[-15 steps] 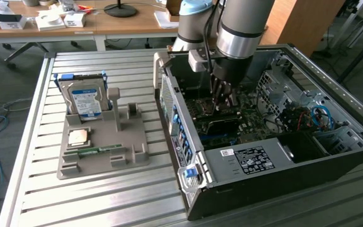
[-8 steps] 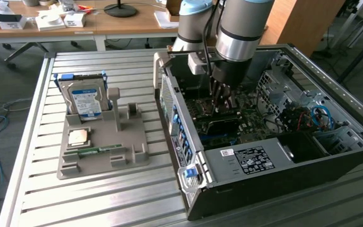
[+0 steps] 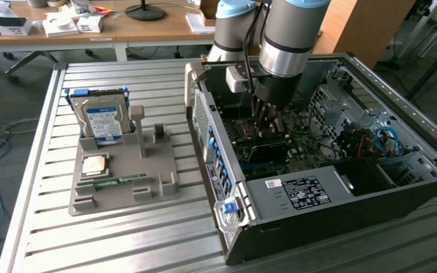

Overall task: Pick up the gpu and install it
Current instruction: 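Press down on the gpu until it lock into place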

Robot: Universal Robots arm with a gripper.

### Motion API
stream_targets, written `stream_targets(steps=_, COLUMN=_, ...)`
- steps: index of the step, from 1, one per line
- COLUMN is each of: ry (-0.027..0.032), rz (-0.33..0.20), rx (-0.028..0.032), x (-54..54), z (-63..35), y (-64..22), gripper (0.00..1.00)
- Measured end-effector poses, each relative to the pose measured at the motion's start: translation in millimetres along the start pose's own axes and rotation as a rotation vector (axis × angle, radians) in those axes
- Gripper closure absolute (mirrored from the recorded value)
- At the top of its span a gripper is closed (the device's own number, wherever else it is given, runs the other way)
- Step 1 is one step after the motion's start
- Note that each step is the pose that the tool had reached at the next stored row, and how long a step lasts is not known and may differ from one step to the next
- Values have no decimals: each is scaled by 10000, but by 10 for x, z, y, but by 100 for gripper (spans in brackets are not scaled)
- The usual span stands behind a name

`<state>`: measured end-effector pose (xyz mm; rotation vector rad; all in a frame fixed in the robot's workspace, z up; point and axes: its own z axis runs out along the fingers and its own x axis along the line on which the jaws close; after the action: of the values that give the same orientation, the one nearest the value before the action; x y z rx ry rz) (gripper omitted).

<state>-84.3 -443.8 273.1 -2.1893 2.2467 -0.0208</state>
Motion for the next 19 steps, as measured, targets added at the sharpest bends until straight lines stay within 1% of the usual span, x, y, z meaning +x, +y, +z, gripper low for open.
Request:
stream_targets(steps=7, ry=6, rz=0, rx=0, x=0, z=38, y=0, gripper=89)
stream_targets(steps=19, ry=14, rz=0, rx=-3, x=0, z=70, y=1, gripper=89)
